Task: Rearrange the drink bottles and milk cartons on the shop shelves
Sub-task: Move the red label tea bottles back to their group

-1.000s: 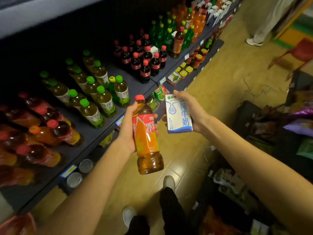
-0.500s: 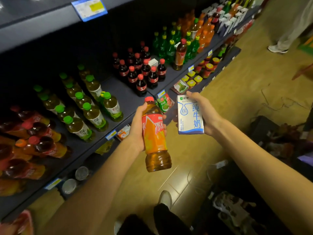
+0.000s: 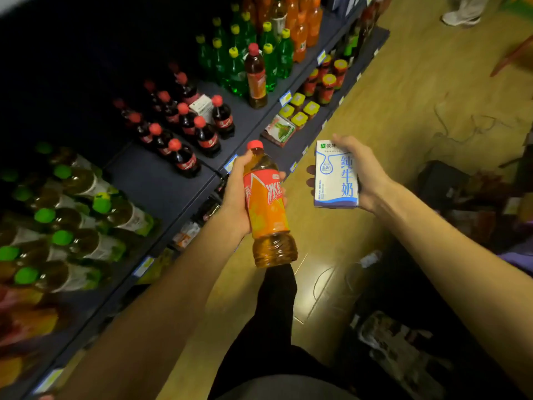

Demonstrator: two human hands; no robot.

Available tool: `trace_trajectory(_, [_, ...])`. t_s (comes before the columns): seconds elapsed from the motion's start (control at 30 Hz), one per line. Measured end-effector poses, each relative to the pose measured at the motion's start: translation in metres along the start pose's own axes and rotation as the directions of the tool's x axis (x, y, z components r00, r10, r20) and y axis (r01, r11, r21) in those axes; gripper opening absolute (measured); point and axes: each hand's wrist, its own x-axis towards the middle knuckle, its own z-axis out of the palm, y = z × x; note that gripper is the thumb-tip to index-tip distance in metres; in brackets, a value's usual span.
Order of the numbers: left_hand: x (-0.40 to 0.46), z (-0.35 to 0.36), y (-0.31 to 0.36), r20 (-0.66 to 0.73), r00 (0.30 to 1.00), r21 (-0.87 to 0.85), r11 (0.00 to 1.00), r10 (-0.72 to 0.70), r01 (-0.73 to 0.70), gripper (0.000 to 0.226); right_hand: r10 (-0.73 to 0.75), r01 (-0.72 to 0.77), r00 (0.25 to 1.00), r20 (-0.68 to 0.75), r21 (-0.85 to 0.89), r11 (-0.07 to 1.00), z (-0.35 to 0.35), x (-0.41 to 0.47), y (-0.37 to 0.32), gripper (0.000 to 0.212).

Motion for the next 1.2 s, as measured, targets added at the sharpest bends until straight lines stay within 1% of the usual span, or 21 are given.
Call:
trace_trajectory(0.07, [0.036, 0.013, 0.016, 0.005, 1.0, 0.013, 1.0, -0.015, 0.015, 0.063, 0.012, -0.012, 1.0, -0.022, 0.012, 1.0, -0.015, 0.024, -0.021, 0.036])
trace_trajectory(0.17, [0.093, 0.037, 0.047, 0.055, 0.998, 0.027, 0.999, -0.02, 0.019, 0.06, 0.02, -0.02, 0.998, -0.055, 0.0, 1.0, -0.041, 0.067, -0.062, 0.038])
trace_trajectory(0.27, [0.144, 0.067, 0.078, 0.059, 0.998, 0.061, 0.998, -0.037, 0.034, 0.059, 0.02, -0.018, 0.996, -0.089, 0.026, 0.999, -0.064, 0.103, -0.107, 0.034])
trace_trajectory(0.37, [0.191, 0.093, 0.103, 0.077, 0.995, 0.092, 0.994, -0.058, 0.051, 0.059, 0.003, 0.005, 0.993, -0.121, 0.065, 0.998, -0.089, 0.134, -0.145, 0.034])
trace_trajectory(0.5, [0.24, 0.128, 0.126, 0.105, 0.987, 0.148, 0.984, -0.12, 0.104, 0.059, 0.009, 0.015, 0.985, -0.174, 0.136, 0.991, -0.13, 0.161, -0.181, 0.037])
trace_trajectory(0.6, [0.275, 0.154, 0.137, 0.1, 0.987, 0.168, 0.98, -0.126, 0.108, 0.06, 0.029, 0.003, 0.978, -0.206, 0.154, 0.988, -0.164, 0.18, -0.208, 0.038])
trace_trajectory(0.73, [0.326, 0.189, 0.142, 0.07, 0.988, 0.15, 0.981, -0.136, 0.124, 0.057, 0.045, -0.013, 0.974, -0.221, 0.142, 0.99, -0.205, 0.211, -0.251, 0.037])
trace_trajectory(0.83, [0.366, 0.224, 0.144, 0.002, 0.99, 0.153, 0.978, -0.142, 0.14, 0.059, 0.05, -0.025, 0.973, -0.226, 0.114, 0.993, -0.236, 0.239, -0.29, 0.034])
trace_trajectory(1.0, [0.433, 0.297, 0.148, -0.07, 0.988, 0.069, 0.987, -0.139, 0.144, 0.065, 0.046, -0.034, 0.98, -0.194, 0.066, 0.997, -0.289, 0.282, -0.369, 0.035])
trace_trajectory(1.1, [0.469, 0.336, 0.148, -0.058, 0.986, 0.03, 0.987, -0.156, 0.157, 0.064, 0.043, -0.039, 0.984, -0.174, 0.026, 0.999, -0.32, 0.303, -0.41, 0.035])
trace_trajectory(1.2, [0.501, 0.366, 0.153, -0.059, 0.986, 0.011, 0.988, -0.155, 0.156, 0.062, 0.053, -0.059, 0.986, -0.156, -0.031, 0.998, -0.343, 0.326, -0.445, 0.029])
